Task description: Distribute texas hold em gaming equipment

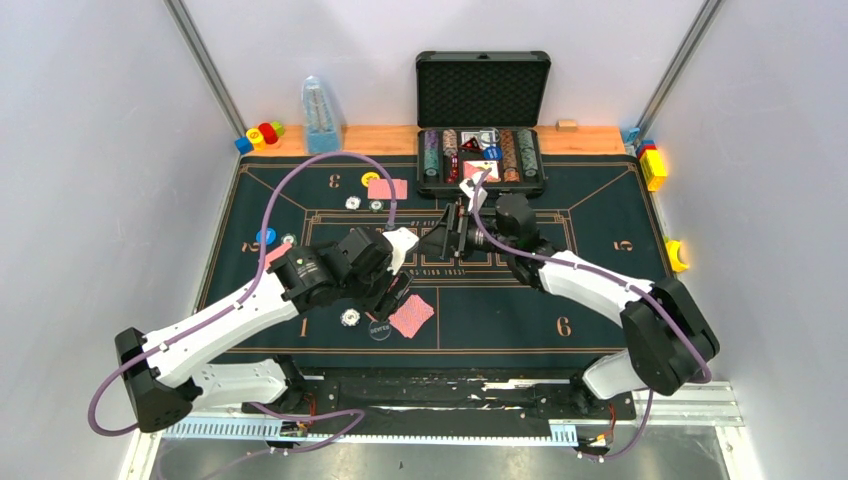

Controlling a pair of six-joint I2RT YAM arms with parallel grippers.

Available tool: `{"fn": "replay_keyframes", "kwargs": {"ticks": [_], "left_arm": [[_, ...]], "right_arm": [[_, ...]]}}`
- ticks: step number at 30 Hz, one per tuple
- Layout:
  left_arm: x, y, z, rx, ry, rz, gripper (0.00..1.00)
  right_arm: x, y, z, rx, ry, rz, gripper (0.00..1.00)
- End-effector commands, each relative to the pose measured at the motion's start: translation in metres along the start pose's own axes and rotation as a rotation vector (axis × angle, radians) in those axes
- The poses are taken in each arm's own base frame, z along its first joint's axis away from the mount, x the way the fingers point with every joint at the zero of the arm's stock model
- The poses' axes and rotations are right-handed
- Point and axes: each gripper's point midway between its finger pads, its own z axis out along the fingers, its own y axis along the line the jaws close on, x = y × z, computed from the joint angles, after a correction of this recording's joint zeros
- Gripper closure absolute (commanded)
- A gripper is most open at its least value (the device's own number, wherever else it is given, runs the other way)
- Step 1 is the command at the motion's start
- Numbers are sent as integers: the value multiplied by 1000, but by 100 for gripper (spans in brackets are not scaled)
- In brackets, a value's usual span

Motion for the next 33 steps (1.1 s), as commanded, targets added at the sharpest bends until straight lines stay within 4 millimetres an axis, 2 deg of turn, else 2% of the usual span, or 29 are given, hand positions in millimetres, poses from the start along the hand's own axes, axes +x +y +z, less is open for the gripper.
{"fn": "replay_keyframes", "kwargs": {"ticks": [1,7,17,20,26,30,33], "left_arm": [[-11,-1,-2,2,-43,-11,100],[-12,-2,-3,3,-47,-11,100],[-12,-3,-4,11,-51,-9,100],[-12,-3,-4,13,-53,-9,100],[-13,-3,-6,15,-61,-9,100],[-13,-3,-6,14,-62,-10,100],[-13,-3,-6,14,-64,-10,100]], "right_arm": [[31,40,-1,-176,141,-10,1],[52,50,12,-219,233,14,2],[100,72,30,-329,406,26,4],[104,75,34,-347,421,27,5],[106,60,39,-294,421,63,12],[100,48,36,-228,389,74,19],[93,45,32,-188,346,70,24]]}}
